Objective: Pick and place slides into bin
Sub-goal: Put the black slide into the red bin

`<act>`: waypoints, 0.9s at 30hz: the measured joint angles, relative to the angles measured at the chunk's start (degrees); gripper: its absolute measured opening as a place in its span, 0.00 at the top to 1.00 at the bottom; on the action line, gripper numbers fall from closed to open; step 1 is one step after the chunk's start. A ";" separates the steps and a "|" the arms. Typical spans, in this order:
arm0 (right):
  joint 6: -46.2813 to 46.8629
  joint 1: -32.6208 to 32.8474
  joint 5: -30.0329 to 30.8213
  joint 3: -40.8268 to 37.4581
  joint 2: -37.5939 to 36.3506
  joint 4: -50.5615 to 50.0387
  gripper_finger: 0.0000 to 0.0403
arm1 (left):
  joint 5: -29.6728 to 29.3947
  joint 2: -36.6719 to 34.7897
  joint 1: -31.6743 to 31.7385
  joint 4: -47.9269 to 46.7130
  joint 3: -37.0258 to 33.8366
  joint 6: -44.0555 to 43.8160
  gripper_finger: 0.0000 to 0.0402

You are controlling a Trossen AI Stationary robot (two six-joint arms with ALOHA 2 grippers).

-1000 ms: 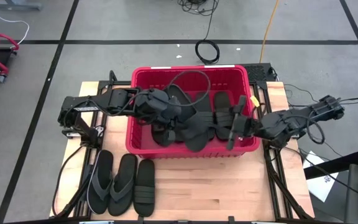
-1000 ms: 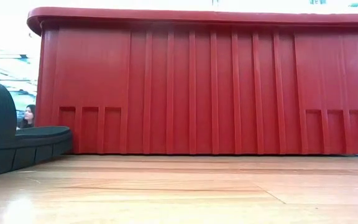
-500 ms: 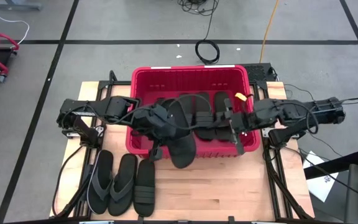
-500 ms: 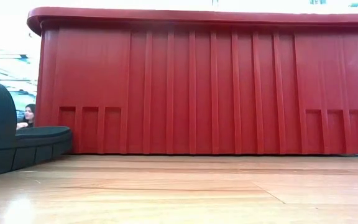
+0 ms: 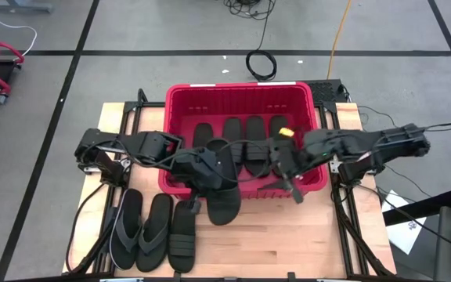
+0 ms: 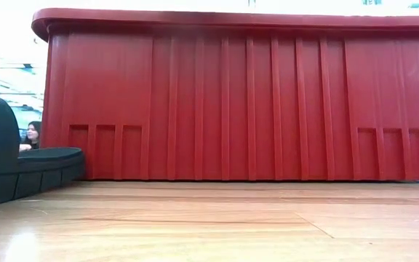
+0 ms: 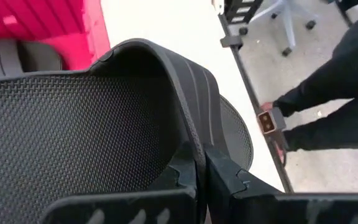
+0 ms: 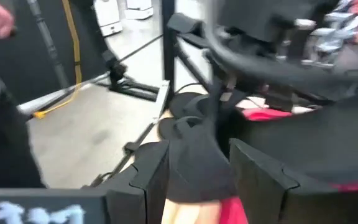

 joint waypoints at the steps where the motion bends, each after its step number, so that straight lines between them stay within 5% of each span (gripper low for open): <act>1: 0.01 0.02 -0.27 0.00 0.99 0.77 0.61 | 0.00 0.64 0.06 -0.25 0.00 -0.08 0.99; 27: 1.42 -2.19 -5.68 0.07 11.90 3.46 0.64 | -0.41 2.21 1.31 5.17 -0.07 0.63 1.00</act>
